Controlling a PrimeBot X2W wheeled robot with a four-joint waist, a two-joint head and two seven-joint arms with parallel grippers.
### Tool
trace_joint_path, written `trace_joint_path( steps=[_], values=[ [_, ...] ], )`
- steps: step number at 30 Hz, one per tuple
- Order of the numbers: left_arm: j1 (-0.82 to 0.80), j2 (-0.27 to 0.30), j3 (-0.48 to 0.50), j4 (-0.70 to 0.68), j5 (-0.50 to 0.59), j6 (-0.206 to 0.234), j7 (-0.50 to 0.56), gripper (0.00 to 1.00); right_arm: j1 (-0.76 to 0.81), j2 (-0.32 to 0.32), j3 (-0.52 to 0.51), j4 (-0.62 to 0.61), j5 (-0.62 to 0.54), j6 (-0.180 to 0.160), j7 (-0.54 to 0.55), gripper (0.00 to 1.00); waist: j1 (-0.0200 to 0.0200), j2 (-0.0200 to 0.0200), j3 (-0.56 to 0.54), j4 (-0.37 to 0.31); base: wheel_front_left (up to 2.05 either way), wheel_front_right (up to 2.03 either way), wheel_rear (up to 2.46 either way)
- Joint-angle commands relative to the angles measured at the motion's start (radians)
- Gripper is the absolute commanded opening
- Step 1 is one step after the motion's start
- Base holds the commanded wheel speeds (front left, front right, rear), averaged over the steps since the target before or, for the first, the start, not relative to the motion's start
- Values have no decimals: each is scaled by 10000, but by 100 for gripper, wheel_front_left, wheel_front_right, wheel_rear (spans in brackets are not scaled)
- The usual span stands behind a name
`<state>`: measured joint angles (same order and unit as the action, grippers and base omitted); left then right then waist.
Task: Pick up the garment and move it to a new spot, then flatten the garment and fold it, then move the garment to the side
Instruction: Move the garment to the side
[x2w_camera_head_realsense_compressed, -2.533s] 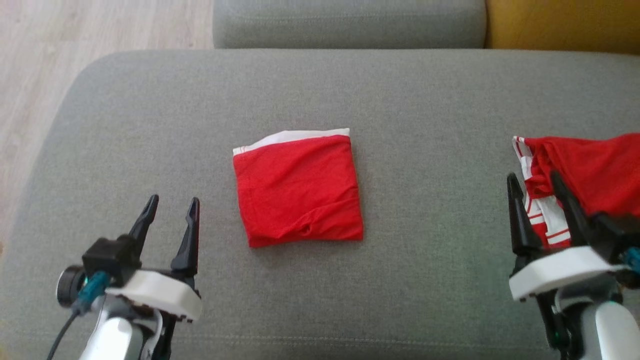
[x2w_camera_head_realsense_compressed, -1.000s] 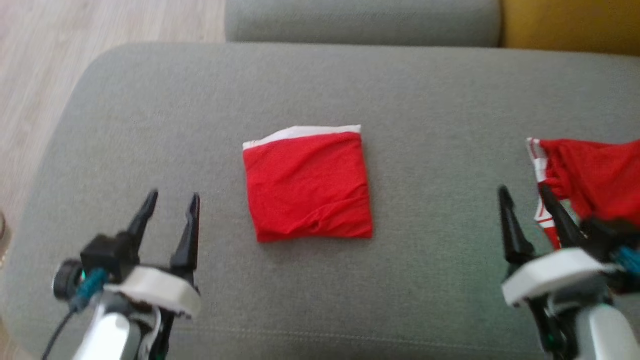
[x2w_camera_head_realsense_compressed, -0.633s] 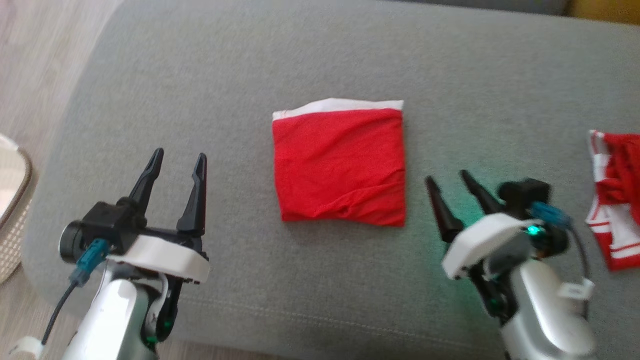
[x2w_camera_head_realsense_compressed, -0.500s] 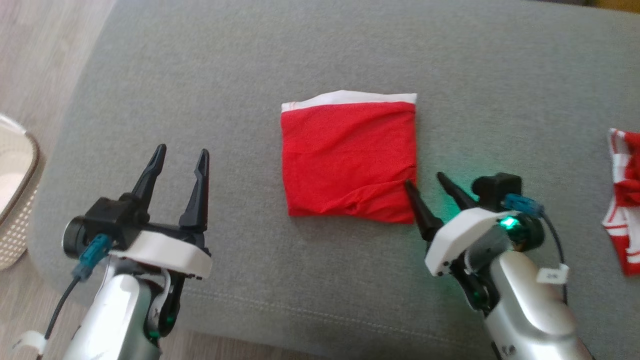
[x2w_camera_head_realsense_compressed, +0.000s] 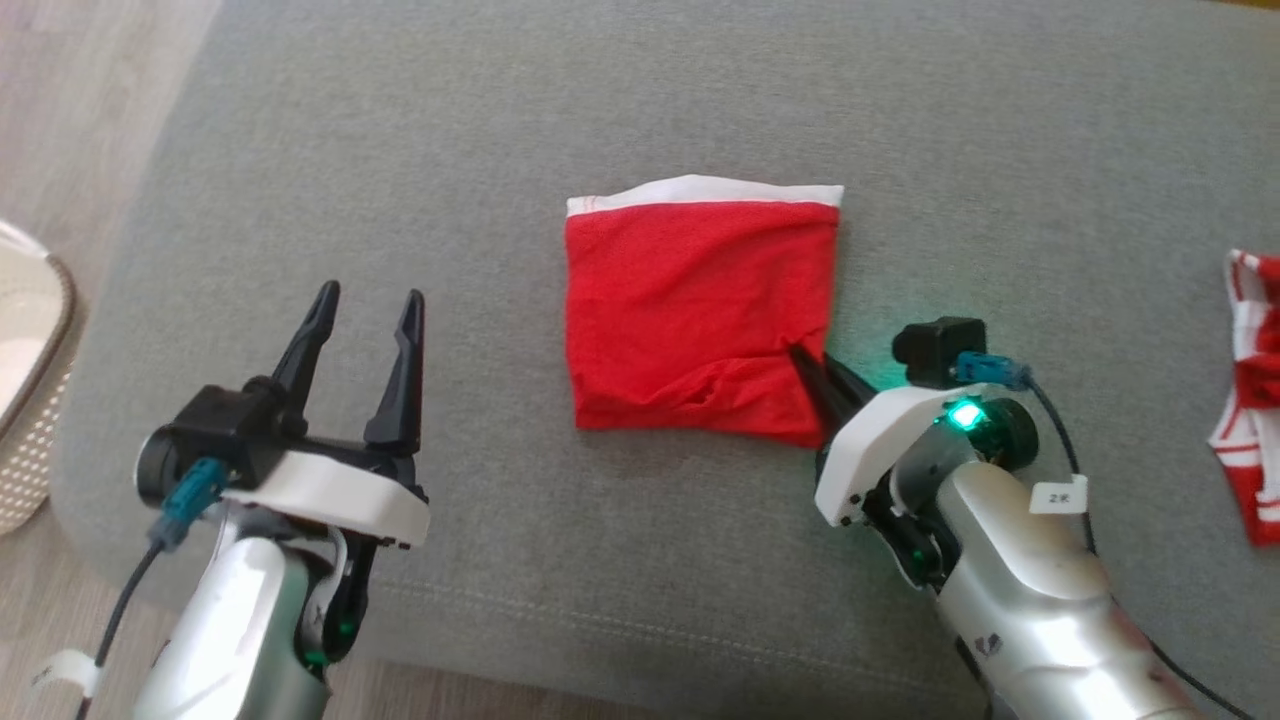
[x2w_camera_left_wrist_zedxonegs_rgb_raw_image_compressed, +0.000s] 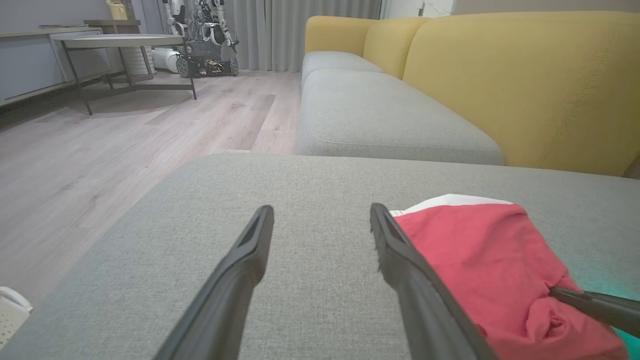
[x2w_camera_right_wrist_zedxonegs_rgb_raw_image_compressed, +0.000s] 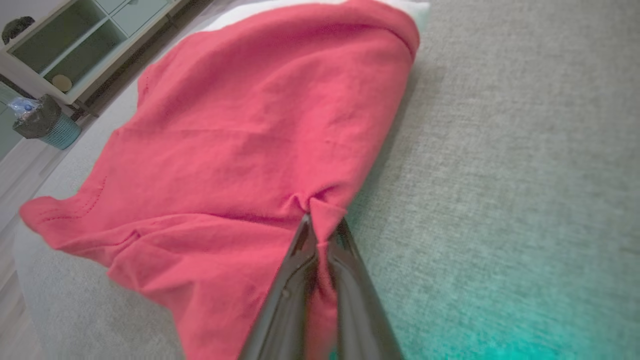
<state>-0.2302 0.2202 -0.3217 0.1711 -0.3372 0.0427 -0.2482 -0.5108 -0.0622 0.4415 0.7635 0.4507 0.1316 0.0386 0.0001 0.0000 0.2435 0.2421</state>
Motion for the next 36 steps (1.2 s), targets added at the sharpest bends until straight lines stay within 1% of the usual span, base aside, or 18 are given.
trace_joint_path(
  steps=[1, 4, 8, 13, 18, 24, 28, 32, 34, 36],
  values=[
    [-425, 222, 461, -273, 19, -34, -119, 100, -119, 120, 315, -34, 61, -9, -99, 0, -1, 0, -23, -213, 0, 0, 0],
    [-397, 282, 526, -362, 49, -46, -125, 100, -296, 120, 352, -24, -168, -9, -341, 0, -1, 0, -17, -609, 0, 0, 0],
    [-349, 379, 625, -557, 89, -25, -129, 100, -407, 31, 50, -115, -954, -9, -383, 0, -1, 0, 25, -1267, 0, 0, 0],
    [-312, 472, 644, -772, 131, -24, -131, 100, -193, -777, -749, -959, -1808, -9, 11, 0, -1, 0, 99, -2027, 0, 0, 0],
    [-303, 546, 607, -899, 146, -26, -124, 100, 268, -1654, -1802, -2432, -2433, -9, 936, 0, -1, 0, 163, -2669, 0, 0, 0],
    [-421, 613, 534, -1084, 170, -31, -71, 100, 983, -2507, -2920, -4687, -2855, -9, 2283, 0, -1, 0, 334, -3115, 0, 0, 0],
    [-499, 671, 526, -1212, 169, -20, -45, 100, 1133, -3004, -3516, -6037, -2950, -9, 3118, 0, -1, 0, 475, -3344, 0, 0, 0],
    [-618, 686, 462, -1304, 178, -36, -18, 100, 1015, -3409, -4284, -6587, -2865, -9, 3835, 0, -1, 0, 636, -3437, 0, 0, 0],
    [-682, 691, 436, -1345, 184, -38, -10, 100, 890, -3527, -4676, -6548, -2726, -9, 4000, 0, -1, 0, 727, -3465, 0, 0, 0],
    [-747, 696, 405, -1355, 183, -54, -6, 100, 810, -3471, -5125, -6358, -2731, -9, 4199, 0, -1, 0, 807, -3478, 0, 0, 0]
  ],
)
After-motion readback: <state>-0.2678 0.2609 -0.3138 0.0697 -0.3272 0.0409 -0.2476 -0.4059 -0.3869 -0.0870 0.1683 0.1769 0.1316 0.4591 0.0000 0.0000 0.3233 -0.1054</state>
